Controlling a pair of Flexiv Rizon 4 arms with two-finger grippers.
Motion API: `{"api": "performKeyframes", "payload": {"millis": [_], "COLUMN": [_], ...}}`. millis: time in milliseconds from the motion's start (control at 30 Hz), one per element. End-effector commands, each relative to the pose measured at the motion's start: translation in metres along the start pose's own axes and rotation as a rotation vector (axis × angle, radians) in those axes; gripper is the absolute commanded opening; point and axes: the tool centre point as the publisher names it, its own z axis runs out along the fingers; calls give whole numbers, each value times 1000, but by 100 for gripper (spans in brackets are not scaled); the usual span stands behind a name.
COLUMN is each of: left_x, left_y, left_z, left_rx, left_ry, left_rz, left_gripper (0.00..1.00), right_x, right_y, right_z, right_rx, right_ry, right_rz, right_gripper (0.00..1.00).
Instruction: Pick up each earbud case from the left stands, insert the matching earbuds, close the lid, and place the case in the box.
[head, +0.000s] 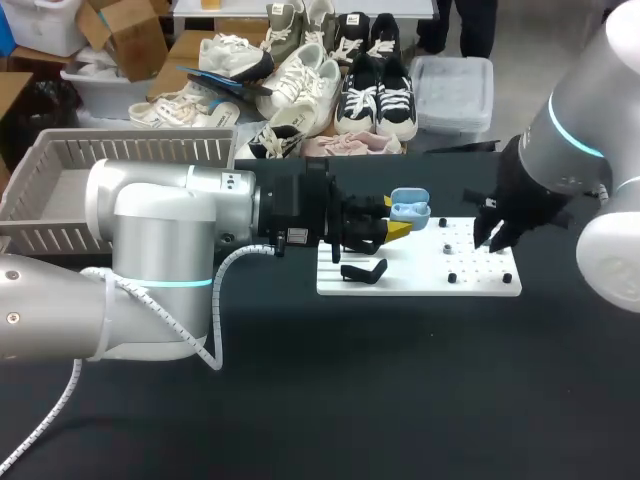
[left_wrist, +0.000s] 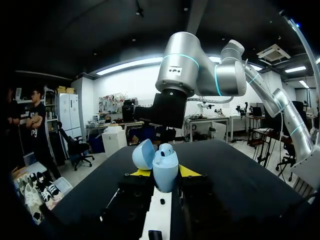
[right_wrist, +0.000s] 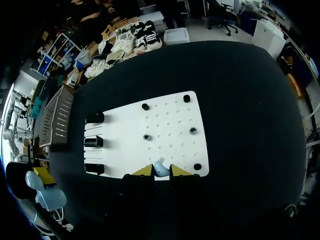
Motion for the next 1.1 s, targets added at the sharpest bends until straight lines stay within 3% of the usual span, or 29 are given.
{"api": "performKeyframes", "payload": {"millis": [33, 333, 733, 1100], "left_x": [1, 1, 1, 1], "left_y": [-1, -1, -1, -1], "left_z": [1, 1, 1, 1], "left_rx": [-7, -7, -7, -7], "left_ry": [-2, -2, -2, -2], "left_rz": [1, 1, 1, 1], "left_gripper": [0, 0, 0, 0], "right_x": [20, 51, 94, 109], "right_y": [-6, 0, 23, 44], "right_z": [-23, -44, -82, -109], "right_rx": [14, 78, 76, 100], "right_ry": [-14, 5, 4, 21], "right_rz": [-54, -231, -386, -521], "right_gripper": [0, 0, 0, 0]}}
